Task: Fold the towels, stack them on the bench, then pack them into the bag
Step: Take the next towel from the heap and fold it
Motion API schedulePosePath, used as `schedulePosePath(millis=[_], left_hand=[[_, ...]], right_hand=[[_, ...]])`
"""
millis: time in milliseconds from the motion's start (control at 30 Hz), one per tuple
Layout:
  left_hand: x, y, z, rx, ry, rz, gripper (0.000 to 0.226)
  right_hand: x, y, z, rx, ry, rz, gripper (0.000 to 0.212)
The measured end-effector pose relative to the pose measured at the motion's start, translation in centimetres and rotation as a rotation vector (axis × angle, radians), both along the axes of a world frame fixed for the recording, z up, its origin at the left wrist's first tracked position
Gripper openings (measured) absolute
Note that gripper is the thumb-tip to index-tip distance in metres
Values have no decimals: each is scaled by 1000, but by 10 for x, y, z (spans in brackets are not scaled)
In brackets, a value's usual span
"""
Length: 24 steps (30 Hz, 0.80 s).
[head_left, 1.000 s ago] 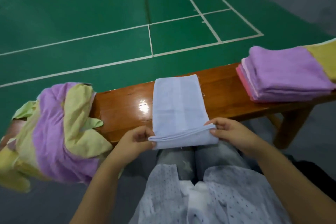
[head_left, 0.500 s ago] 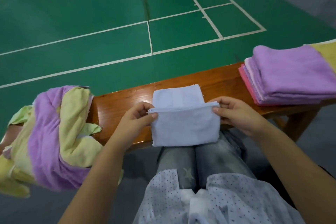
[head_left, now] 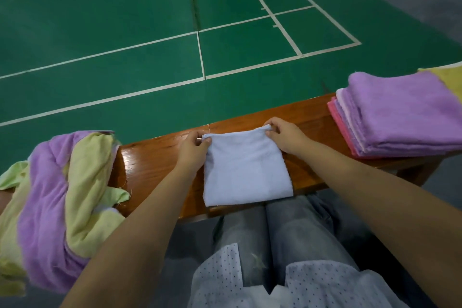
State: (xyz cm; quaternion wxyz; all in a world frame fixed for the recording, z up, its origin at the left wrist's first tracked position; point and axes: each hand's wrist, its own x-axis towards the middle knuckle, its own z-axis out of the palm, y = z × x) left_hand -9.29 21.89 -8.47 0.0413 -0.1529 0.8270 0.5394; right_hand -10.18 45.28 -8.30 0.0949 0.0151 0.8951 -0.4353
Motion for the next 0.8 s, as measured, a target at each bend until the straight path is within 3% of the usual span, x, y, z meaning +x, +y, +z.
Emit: schedulePosePath(millis=[300,400,567,667,800], left_hand=[[-13,1,-8,-179,-19,16,8],[-10,2,-1,-174,-62,28,15],[31,-8,14,-278,-286,2,50],[67,-7,18,-308,-413,-101,51],[91,-2,19,-191,-428,-127,47]], right_hand=[[-19,-5,0,199,-23,-27,30],[-14,-7,3,222,-13,-89,36],[24,-2,11,35,-153,-275,54],[58,5,9,-78,-241,-320,59],[90,4,5,-161,-359,-292,57]])
